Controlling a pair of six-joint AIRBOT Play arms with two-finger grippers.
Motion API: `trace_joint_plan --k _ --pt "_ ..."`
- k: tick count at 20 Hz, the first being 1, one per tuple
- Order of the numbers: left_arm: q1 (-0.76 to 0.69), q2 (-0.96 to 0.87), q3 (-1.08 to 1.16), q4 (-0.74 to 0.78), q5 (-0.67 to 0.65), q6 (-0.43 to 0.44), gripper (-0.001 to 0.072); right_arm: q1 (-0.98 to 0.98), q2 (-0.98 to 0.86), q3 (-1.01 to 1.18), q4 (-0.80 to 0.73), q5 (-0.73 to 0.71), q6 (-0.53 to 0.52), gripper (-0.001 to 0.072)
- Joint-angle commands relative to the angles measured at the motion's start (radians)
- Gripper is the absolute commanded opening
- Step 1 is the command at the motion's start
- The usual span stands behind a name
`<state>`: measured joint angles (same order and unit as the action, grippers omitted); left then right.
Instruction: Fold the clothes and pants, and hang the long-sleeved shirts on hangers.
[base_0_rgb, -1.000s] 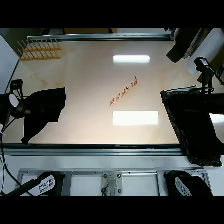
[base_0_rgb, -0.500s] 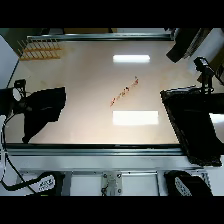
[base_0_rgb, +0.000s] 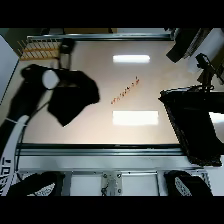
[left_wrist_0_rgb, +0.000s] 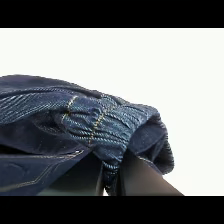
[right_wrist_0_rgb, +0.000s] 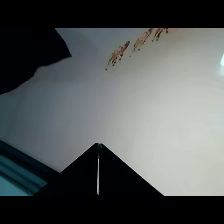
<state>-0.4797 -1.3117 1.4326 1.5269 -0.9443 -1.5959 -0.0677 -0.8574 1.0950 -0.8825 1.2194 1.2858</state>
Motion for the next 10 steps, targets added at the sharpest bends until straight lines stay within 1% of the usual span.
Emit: trace_joint_plan --k 1,2,3,5,6,8,10 --pt "-0.251 -0.122 0.073 0.004 0.109 0.003 0.0065 -0.024 0.000 0.000 0.023 -0.089 0.001 0.0040" --pt "-0.275 -0.166 0.103 0.023 0.107 -0.007 0.0428 -0.034 0.000 0.000 0.023 -0.098 0.001 0.0040" --pt "-0.277 -0.201 0.140 0.035 0.084 -0.047 0.0668 -0.048 0.000 0.000 0.023 -0.097 0.001 0.0040" --pt "-0.224 -0.238 0.200 0.051 -0.003 -0.119 0.0673 -0.069 0.002 0.000 0.023 -0.093 0.002 0.0040" --pt "-0.171 -0.234 0.197 0.048 -0.031 -0.158 0.0673 -0.074 0.003 0.000 0.023 -0.091 0.011 0.0040" --pt "-0.040 -0.197 0.119 0.029 -0.051 -0.230 0.0673 -0.076 0.003 0.000 0.023 -0.087 0.012 0.0040" --pt "0.113 -0.156 -0.010 -0.074 -0.042 -0.245 0.0673 -0.074 0.002 0.000 0.024 -0.086 0.012 0.0040"
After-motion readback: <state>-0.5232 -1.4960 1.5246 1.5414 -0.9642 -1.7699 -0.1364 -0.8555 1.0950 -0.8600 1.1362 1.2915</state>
